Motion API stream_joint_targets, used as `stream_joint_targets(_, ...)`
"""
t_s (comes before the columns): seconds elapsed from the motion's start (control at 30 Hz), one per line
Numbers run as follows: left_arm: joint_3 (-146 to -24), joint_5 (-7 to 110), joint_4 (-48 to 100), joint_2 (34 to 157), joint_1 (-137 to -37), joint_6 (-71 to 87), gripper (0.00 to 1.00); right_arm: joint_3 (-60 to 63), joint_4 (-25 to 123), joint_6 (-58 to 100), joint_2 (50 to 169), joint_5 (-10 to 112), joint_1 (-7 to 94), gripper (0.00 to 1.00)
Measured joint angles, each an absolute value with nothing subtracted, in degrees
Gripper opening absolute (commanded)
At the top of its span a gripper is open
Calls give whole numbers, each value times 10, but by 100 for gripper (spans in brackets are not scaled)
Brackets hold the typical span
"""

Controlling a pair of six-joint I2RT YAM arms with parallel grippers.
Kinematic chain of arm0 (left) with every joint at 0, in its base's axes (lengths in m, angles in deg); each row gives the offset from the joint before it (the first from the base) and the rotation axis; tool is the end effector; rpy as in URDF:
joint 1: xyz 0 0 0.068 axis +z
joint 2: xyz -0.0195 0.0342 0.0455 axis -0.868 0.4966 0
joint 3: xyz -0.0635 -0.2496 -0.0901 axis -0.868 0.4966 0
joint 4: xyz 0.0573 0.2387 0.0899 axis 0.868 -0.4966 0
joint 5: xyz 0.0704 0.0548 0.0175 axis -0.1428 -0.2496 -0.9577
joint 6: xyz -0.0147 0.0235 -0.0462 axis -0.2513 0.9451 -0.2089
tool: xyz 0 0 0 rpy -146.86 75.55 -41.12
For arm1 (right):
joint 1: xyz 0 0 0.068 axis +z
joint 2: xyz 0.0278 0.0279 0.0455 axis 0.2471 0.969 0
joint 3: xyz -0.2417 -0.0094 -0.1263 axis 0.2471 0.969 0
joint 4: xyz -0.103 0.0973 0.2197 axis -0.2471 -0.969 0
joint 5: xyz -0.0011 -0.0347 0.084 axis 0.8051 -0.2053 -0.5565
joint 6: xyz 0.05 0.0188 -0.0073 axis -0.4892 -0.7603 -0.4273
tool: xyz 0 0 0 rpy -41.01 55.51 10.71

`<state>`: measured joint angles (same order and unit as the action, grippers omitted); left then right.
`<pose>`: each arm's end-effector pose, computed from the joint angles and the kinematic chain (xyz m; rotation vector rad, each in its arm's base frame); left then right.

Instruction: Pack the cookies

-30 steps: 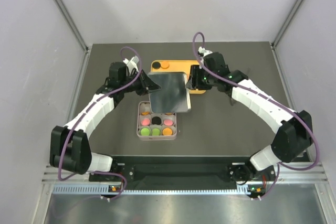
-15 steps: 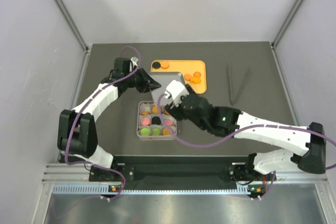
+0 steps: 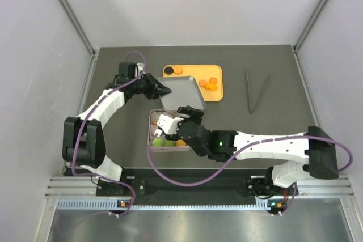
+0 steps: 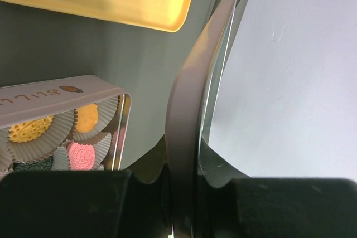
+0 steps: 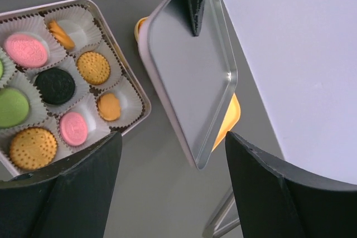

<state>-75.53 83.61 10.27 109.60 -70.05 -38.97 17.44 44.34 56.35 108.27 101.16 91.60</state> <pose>0.3319 -0.0808 0.2543 -0.6369 2.4029 -1.3767 0.0924 0.3014 0.3029 -1.1983 1.4684 -0.1639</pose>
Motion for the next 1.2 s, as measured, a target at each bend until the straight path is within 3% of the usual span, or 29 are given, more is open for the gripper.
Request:
stream_joint_targets(0.33, -756, 863, 106, 1096, -690, -391, 0, 194, 566, 692, 1175, 1069, 918, 78)
stream_joint_targets(0.5, -756, 876, 105, 1086, -690, -391, 0, 206, 635, 751, 1206, 1080, 894, 71)
stream_joint_targets(0.87, -748, 906, 110, 1067, -690, -392, 0, 209, 768, 847, 1222, 1096, 869, 43)
stream_joint_targets(1.07, -745, 915, 136, 1062, -689, -412, 0, 209, 777, 878, 1232, 1089, 868, 11)
stream_joint_targets(1.1, -745, 916, 139, 1060, -689, -415, 3, 209, 773, 881, 1232, 1086, 868, 8)
stream_joint_targets(1.17, -745, 917, 145, 1059, -689, -411, 19, 209, 773, 888, 1235, 1086, 868, 1)
stream_joint_targets(1.2, -745, 917, 147, 1059, -689, -411, 41, 209, 773, 891, 1235, 1087, 868, 0)
